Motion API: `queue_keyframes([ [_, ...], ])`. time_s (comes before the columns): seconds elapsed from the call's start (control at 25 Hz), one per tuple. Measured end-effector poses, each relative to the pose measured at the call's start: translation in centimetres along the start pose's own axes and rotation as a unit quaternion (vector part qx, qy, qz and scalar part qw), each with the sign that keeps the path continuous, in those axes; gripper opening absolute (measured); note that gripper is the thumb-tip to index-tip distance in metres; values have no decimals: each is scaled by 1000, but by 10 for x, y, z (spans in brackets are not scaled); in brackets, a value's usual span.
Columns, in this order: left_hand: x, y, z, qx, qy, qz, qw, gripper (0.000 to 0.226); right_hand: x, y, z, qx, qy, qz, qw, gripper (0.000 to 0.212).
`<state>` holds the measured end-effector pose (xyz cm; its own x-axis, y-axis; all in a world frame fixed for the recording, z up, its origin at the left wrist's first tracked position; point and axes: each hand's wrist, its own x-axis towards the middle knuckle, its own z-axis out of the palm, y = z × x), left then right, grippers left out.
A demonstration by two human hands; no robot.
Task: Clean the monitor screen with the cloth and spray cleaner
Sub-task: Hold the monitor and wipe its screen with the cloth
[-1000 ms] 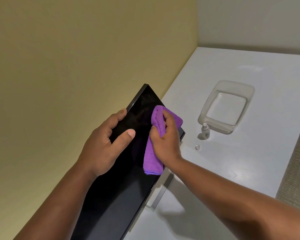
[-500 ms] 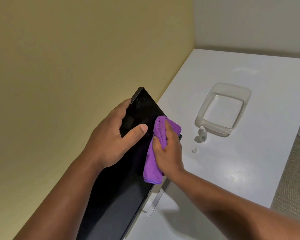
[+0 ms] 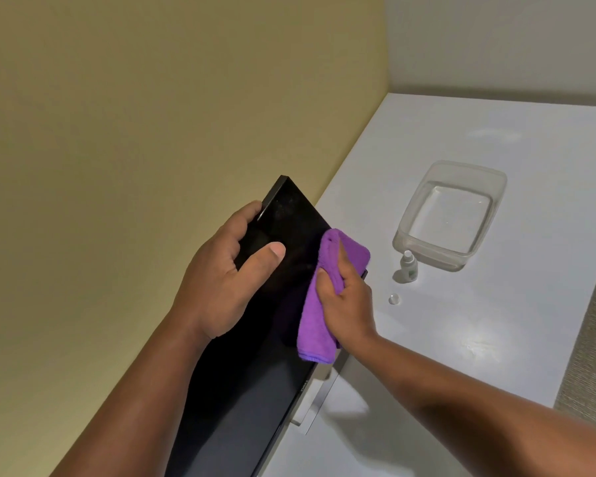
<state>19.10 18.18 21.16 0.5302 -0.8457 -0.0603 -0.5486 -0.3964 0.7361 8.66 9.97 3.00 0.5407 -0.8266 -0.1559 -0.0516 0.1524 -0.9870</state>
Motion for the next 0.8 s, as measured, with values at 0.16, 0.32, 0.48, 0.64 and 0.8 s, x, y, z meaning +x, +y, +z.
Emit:
queue_keyframes([
  [0.16,3,-2,-1,-65,6,-11,998,69,15,-30,18,34,58,-27,997,67],
  [0.32,6,-5,-3,-59,13,-4,998,71,10,-52,33,35,-59,-165,984,73],
  [0.48,6,-5,-2,-71,6,-4,997,67,0,-31,11,-51,-48,-161,984,69],
  [0.64,5,-4,-1,-76,4,8,997,61,36,-65,20,3,24,-122,992,62],
  [0.8,7,-5,-2,-72,-1,33,997,57,11,-67,26,-51,-76,-237,967,69],
])
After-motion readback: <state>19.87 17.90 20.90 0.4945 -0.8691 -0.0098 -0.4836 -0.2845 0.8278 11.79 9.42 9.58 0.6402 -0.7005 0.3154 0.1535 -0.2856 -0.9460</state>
